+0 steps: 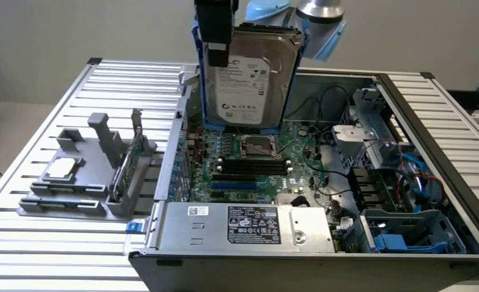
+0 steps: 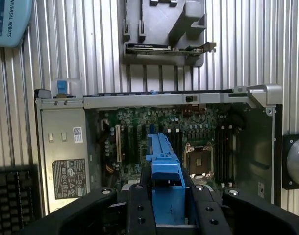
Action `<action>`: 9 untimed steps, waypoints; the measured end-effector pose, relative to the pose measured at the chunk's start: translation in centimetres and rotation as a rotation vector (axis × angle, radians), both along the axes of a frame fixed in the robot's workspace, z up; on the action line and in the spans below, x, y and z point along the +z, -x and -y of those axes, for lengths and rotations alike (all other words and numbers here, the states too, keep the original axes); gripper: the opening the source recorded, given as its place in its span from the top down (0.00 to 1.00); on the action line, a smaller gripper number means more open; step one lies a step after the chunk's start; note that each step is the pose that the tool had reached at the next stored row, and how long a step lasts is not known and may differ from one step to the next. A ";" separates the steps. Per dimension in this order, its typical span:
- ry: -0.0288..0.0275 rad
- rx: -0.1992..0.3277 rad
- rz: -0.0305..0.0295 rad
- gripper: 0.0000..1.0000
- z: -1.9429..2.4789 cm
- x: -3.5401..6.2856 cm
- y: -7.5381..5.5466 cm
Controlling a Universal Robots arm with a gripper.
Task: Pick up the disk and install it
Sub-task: 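Pick up the disk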
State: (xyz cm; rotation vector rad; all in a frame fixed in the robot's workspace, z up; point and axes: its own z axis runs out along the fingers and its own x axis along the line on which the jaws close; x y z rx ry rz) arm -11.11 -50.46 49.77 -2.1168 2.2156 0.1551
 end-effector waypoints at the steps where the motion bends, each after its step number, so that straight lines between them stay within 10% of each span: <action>1: 0.0000 0.000 0.0000 0.67 0.15 0.00 -0.4; 9: -0.0001 0.000 0.0001 0.67 1.42 -0.01 -3.5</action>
